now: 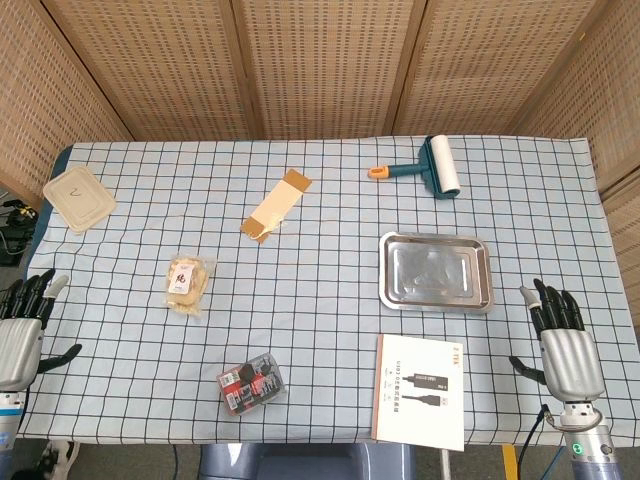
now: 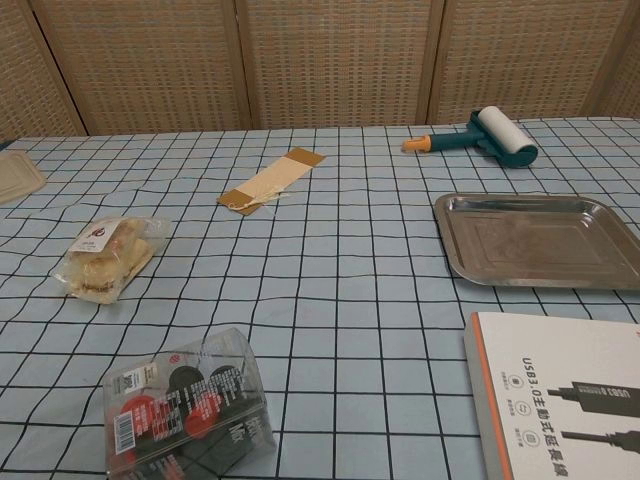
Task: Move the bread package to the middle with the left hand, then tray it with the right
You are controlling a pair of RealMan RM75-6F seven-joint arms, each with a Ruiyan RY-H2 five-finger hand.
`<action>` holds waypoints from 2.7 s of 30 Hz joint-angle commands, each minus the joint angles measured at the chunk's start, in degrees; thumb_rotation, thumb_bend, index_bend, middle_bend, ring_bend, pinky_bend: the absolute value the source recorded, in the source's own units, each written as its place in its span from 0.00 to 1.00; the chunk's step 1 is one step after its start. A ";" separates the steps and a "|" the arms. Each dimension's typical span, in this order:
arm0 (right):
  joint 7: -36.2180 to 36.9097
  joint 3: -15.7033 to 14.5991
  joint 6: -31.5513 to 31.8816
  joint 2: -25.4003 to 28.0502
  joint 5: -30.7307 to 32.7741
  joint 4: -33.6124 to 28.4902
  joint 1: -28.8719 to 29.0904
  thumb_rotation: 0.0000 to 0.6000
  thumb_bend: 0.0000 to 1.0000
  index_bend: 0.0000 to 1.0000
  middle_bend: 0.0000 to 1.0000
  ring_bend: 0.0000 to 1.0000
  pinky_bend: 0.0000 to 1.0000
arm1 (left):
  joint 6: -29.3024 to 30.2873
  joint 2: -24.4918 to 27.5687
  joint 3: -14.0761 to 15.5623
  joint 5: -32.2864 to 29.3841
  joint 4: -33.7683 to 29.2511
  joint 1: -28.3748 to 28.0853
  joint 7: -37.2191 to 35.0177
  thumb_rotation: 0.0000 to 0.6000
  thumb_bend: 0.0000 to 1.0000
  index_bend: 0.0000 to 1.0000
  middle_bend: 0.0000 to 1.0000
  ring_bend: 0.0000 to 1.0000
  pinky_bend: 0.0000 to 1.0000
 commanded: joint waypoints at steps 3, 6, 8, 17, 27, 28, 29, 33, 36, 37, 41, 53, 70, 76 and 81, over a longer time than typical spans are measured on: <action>0.07 -0.13 -0.34 0.03 0.02 0.01 0.05 1.00 0.13 0.00 0.00 0.00 0.00 | 0.17 0.05 -0.02 0.00 -0.06 0.08 -0.04 1.00 0.00 0.00 0.00 0.00 0.00; 0.05 -0.39 -0.53 0.06 -0.26 -0.07 0.06 1.00 0.13 0.00 0.00 0.00 0.00 | 0.23 0.10 0.04 0.10 -0.16 0.11 -0.13 1.00 0.00 0.00 0.00 0.00 0.00; -0.03 -0.44 -0.54 0.08 -0.45 -0.17 0.09 1.00 0.13 0.00 0.00 0.00 0.00 | 0.00 0.08 0.08 0.15 -0.10 -0.02 -0.10 1.00 0.00 0.00 0.00 0.00 0.00; 0.05 -0.20 -0.96 0.17 0.15 -0.37 0.20 1.00 0.13 0.00 0.00 0.00 0.00 | -2.18 -0.03 -0.91 -1.27 0.13 -1.43 -0.48 1.00 0.00 0.00 0.00 0.00 0.00; 1.33 -0.08 -1.78 0.60 0.76 -0.08 0.41 1.00 0.13 0.00 0.00 0.00 0.00 | -17.55 2.51 -4.33 -8.89 -3.45 -10.44 5.95 1.00 0.00 0.00 0.00 0.00 0.00; 1.51 0.00 -1.91 0.64 0.88 -0.06 0.48 1.00 0.13 0.00 0.00 0.00 0.00 | -21.68 2.96 -5.43 -11.08 -3.70 -13.31 8.52 1.00 0.00 0.00 0.00 0.00 0.00; 1.64 0.07 -2.03 0.68 1.00 -0.02 0.55 1.00 0.13 0.00 0.00 0.00 0.00 | -24.27 3.09 -6.31 -13.46 -3.84 -15.08 10.25 1.00 0.00 0.00 0.00 0.00 0.00; 2.36 0.30 -2.44 0.95 1.70 0.03 0.62 1.00 0.13 0.00 0.00 0.00 0.00 | -31.04 2.59 -8.61 -21.96 -4.40 -20.69 15.67 1.00 0.00 0.00 0.00 0.00 0.00; 2.86 0.49 -2.68 1.13 2.15 0.17 0.67 1.00 0.13 0.00 0.00 0.00 0.00 | -34.91 1.68 -9.28 -26.73 -3.75 -24.29 18.30 1.00 0.00 0.00 0.00 0.00 0.00; 3.08 0.56 -2.79 1.20 2.33 0.21 0.70 1.00 0.13 0.00 0.00 0.00 0.00 | -36.36 1.14 -9.34 -28.76 -3.26 -25.85 19.59 1.00 0.00 0.00 0.00 0.00 0.00; 3.48 0.80 -3.05 1.31 2.79 0.46 0.83 1.00 0.13 0.00 0.00 0.00 0.00 | -39.65 -0.60 -8.40 -35.04 -1.61 -30.37 24.59 1.00 0.00 0.00 0.00 0.00 0.00; 4.46 1.57 -4.43 1.28 4.96 1.41 1.32 1.00 0.13 0.00 0.00 0.00 0.00 | -41.53 -7.38 -2.80 -53.62 4.13 -42.04 36.43 1.00 0.00 0.00 0.00 0.00 0.00; 4.99 1.39 -4.45 1.49 4.92 1.15 1.30 1.00 0.13 0.00 0.00 0.00 0.00 | -29.28 -16.77 -0.91 -40.42 13.24 -39.20 27.96 1.00 0.45 0.69 0.43 0.44 0.48; 5.24 1.46 -4.97 1.57 5.48 1.14 1.42 1.00 0.13 0.00 0.00 0.00 0.00 | -27.98 -14.29 -2.16 -36.67 11.41 -38.34 24.84 1.00 0.47 0.72 0.44 0.45 0.49; 5.56 1.53 -5.36 1.89 5.78 0.89 1.54 1.00 0.13 0.00 0.00 0.00 0.00 | -28.30 -14.95 -4.21 -35.12 10.81 -39.61 24.00 1.00 0.46 0.71 0.44 0.45 0.49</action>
